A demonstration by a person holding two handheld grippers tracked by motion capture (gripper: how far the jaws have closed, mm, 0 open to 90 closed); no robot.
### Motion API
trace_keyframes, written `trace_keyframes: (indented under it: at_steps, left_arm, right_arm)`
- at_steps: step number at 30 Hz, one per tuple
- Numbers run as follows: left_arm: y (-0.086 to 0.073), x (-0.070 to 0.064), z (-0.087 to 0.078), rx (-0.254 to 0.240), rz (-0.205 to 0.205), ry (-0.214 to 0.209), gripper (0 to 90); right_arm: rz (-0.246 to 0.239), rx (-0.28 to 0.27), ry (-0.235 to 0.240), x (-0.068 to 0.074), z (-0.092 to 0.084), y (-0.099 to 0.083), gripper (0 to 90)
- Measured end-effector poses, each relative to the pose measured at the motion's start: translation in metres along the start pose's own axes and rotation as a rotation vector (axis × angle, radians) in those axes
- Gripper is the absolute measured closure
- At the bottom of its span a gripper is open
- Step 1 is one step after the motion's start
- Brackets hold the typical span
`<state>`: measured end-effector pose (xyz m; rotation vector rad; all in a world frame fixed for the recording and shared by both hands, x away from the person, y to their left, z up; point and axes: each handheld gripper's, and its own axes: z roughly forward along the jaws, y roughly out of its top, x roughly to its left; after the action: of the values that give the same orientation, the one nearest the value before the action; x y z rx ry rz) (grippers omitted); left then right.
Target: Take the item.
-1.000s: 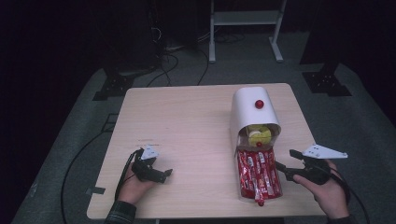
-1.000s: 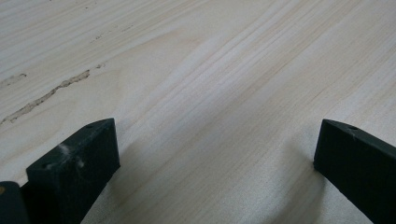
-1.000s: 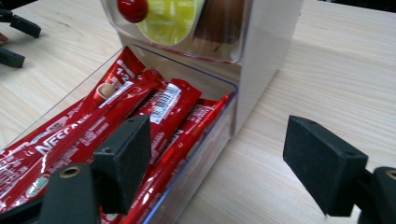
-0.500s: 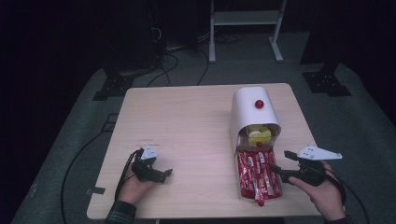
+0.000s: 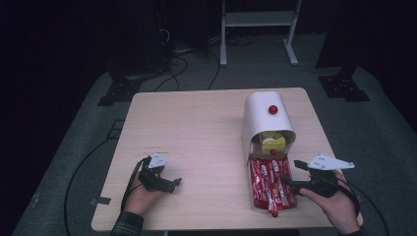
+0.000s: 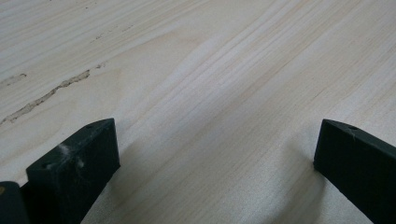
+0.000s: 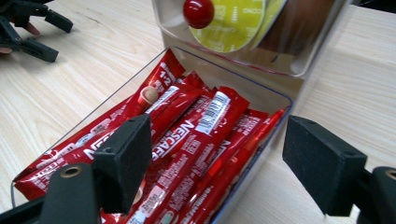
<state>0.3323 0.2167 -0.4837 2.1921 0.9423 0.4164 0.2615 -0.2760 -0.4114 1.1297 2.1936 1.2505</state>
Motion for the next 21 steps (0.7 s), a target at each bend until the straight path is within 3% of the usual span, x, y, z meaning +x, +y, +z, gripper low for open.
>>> trace_keyframes:
  at_steps: [21]
  left_arm:
    - [0.0,0.0,0.0,0.0,0.0,0.0,0.0]
  right_arm:
    - [-0.035,0.017,0.052,0.018,0.012,0.001,23.0]
